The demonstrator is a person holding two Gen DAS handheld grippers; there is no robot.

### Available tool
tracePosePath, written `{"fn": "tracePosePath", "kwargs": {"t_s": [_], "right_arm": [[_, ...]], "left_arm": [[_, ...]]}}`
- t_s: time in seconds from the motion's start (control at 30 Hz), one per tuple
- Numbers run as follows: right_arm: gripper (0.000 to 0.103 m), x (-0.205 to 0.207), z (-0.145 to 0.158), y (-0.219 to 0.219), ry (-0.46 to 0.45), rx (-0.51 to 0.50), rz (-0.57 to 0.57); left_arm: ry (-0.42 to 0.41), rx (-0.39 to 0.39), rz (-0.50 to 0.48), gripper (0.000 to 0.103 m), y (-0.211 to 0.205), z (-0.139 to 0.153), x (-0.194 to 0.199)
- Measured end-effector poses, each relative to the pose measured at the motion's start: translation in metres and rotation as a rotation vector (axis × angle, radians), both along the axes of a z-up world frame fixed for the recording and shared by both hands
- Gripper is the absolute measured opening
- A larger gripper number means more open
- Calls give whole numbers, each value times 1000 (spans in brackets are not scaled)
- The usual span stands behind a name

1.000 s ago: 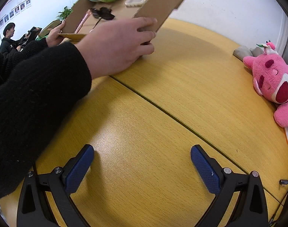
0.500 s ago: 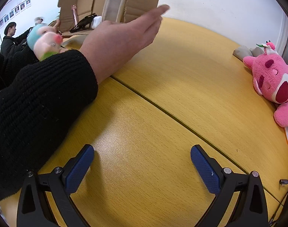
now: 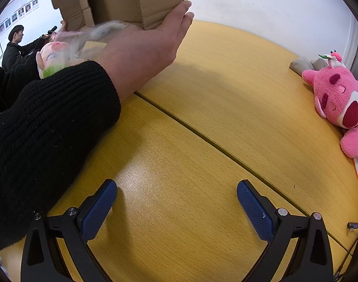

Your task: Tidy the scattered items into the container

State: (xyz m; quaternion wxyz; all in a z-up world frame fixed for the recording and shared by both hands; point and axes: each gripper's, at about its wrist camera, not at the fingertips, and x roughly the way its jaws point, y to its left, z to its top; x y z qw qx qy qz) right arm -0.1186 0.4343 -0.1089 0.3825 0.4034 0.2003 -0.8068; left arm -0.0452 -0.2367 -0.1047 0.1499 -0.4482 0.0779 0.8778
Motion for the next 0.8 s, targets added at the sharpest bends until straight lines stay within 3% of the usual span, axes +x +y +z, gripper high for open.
{"fn": "tracePosePath", "kwargs": {"t_s": [0.8], "right_arm": [[103,-1,-1,1,0,1,-1]], "left_arm": [[0,0,3,103,0,-1,2]]}}
